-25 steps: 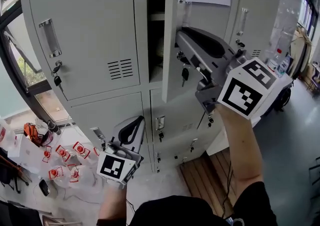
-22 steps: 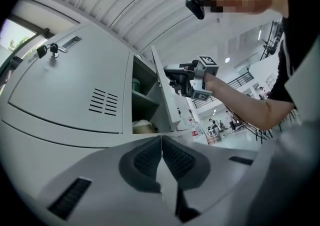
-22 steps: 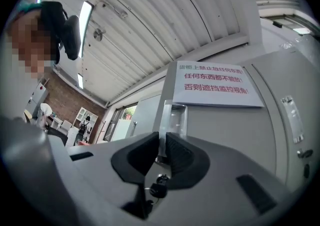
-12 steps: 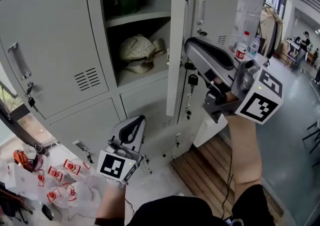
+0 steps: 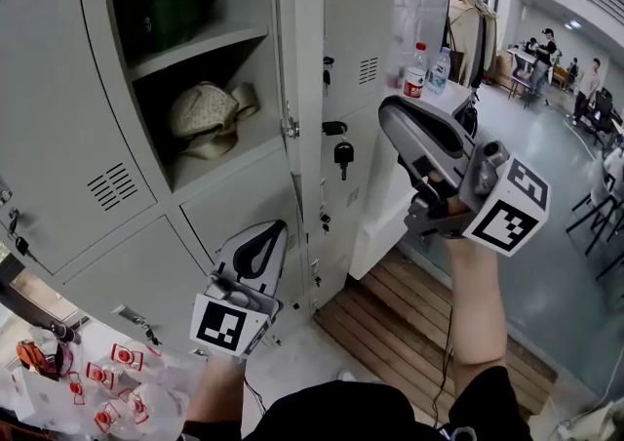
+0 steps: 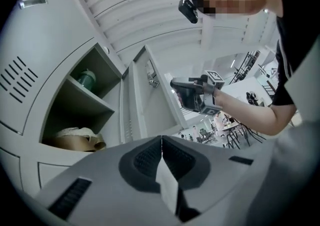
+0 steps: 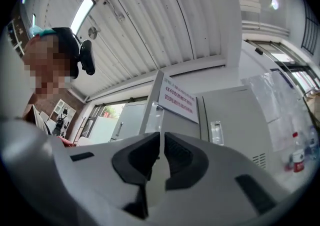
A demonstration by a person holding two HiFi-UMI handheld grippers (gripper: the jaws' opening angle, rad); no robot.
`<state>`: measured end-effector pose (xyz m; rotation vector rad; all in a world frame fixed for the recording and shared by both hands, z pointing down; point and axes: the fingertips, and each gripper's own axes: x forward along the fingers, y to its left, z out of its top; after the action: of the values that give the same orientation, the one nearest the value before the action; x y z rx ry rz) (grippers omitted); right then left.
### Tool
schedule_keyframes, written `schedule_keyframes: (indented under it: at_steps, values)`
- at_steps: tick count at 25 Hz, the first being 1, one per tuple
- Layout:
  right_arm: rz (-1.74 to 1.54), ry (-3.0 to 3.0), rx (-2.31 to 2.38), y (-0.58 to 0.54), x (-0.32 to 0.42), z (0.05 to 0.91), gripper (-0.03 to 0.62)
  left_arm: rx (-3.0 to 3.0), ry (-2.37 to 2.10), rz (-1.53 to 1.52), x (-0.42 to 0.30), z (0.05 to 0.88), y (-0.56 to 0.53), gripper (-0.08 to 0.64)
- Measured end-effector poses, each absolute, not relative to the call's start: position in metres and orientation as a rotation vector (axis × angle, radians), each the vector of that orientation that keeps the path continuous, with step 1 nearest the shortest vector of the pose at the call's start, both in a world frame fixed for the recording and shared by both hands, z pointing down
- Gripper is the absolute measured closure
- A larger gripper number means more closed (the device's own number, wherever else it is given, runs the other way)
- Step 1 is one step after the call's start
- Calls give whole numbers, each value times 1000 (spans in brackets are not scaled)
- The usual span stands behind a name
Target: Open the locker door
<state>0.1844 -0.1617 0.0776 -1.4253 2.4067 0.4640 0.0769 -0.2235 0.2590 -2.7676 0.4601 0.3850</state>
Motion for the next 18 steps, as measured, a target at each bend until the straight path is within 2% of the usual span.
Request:
schedule_keyframes:
  at_steps: [7, 18]
  values:
    - [429, 2372, -1535, -139, 210, 112, 543, -2793, 334, 500, 113, 244, -212, 537]
    - [407, 2326, -1617, -115, 236, 162, 543, -2820, 250, 436, 150, 257, -205, 537]
